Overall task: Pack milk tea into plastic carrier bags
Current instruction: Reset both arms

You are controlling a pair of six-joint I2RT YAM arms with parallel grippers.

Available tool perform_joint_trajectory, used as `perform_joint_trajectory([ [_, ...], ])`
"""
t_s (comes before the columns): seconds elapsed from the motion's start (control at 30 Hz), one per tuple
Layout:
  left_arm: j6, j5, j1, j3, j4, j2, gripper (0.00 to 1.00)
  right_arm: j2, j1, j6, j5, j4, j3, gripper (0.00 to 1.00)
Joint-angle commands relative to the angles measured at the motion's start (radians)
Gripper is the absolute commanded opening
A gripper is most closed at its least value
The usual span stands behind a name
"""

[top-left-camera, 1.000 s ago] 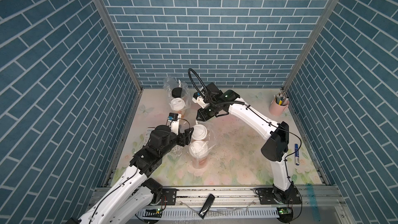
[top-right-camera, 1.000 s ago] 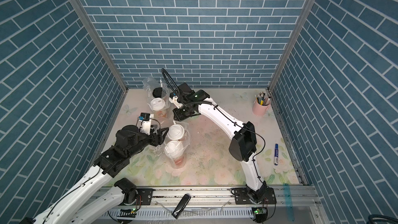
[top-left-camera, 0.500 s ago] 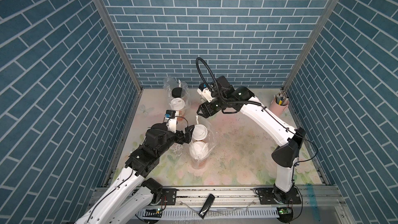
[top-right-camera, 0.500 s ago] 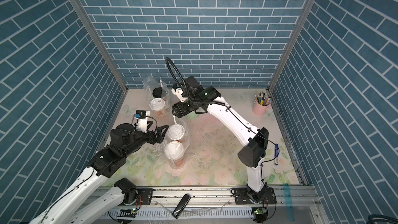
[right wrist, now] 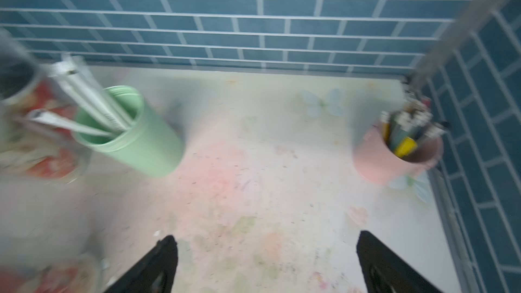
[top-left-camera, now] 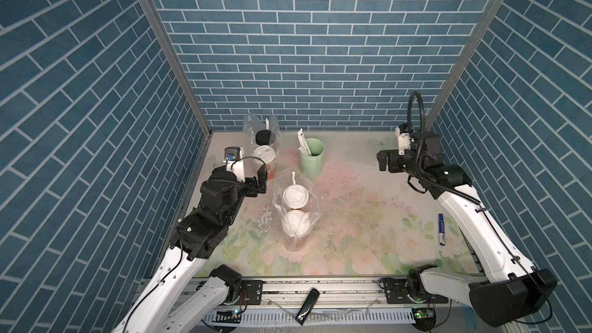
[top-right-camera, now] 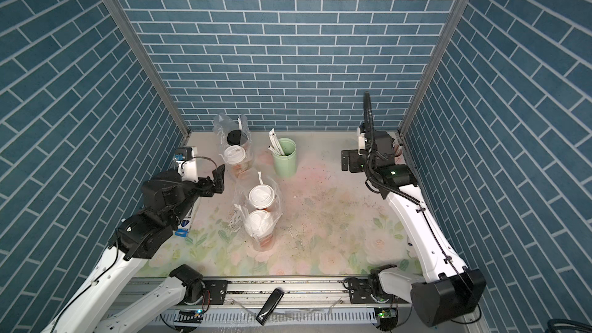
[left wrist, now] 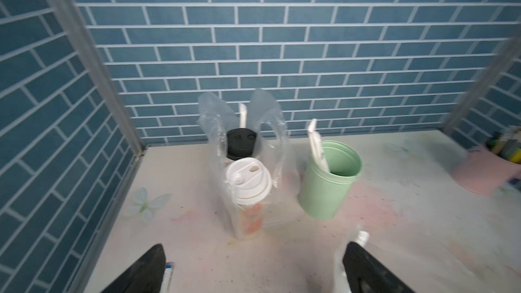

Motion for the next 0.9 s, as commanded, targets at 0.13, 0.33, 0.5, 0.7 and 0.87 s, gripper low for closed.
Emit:
perform_joint_trajectory([
  [0.13,-0.159,-0.077,0.298,-0.154,0.129,0.117,0.99,-0.045,-0.205,0.055,0.119,0.443,-0.387,0.99],
  [0.33,-0.13,-0.235,0.329,-0.456,0.59,0.208,0.99,0.103,-0.219,-0.027,0.166,0.731,-0.571,0.99],
  [0.5,-0.033,-0.236,0.331,-0.55,0.801,0.37,0.99,0.211,-0.22,-0.088,0.191,0.971,-0.673,0.99],
  [0.7,0.061,-0.158,0.332,-0.624,1.078,0.493,0.99,0.284,-0.221,-0.122,0.154,1.222,-0.739,0.99],
  [0.87,0.144,-0.085,0.335,-0.671,1.27,0.543,0.99,0.348,-0.229,-0.126,0.103,1.311,-0.757,0.99],
])
